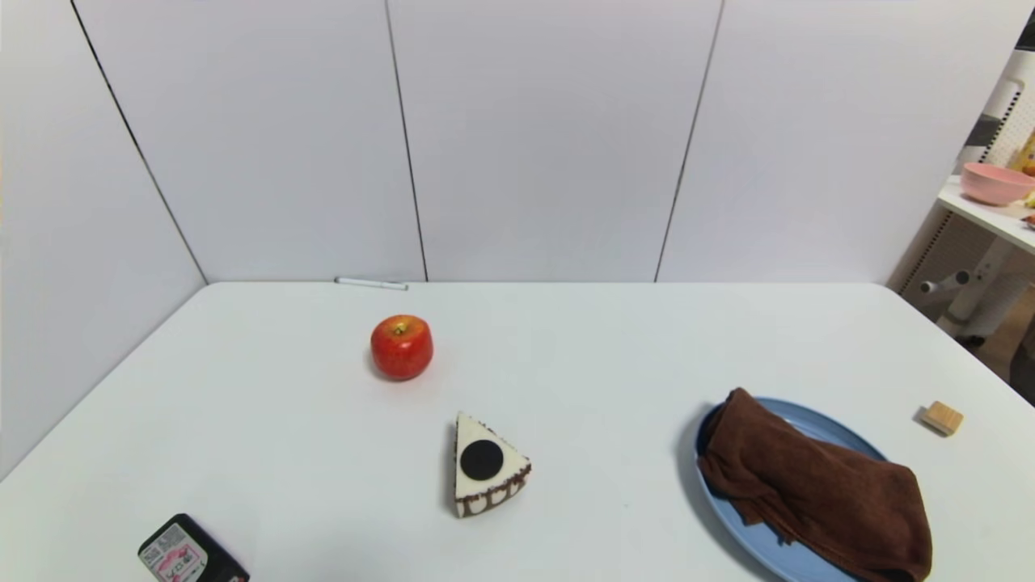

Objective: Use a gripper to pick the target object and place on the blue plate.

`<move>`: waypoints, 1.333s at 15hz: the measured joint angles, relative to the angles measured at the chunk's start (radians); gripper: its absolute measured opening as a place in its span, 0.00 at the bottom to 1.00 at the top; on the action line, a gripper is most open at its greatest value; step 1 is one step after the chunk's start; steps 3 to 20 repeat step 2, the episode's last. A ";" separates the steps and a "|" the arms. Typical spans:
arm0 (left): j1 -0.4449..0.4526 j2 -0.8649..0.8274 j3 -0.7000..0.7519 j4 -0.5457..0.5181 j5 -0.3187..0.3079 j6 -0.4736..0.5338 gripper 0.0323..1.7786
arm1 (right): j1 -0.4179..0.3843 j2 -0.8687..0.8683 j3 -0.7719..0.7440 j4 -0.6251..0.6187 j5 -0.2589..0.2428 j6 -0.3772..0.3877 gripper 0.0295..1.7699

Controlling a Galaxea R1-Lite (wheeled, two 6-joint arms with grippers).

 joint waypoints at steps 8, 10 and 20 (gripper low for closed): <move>0.000 0.000 0.000 0.000 0.000 0.000 0.95 | 0.000 0.000 0.000 -0.001 -0.004 0.022 0.96; 0.000 0.000 0.000 0.000 0.000 0.000 0.95 | 0.000 0.000 0.000 -0.001 -0.004 0.022 0.96; 0.000 0.000 0.000 0.000 0.000 0.000 0.95 | 0.000 0.000 0.000 -0.001 -0.004 0.022 0.96</move>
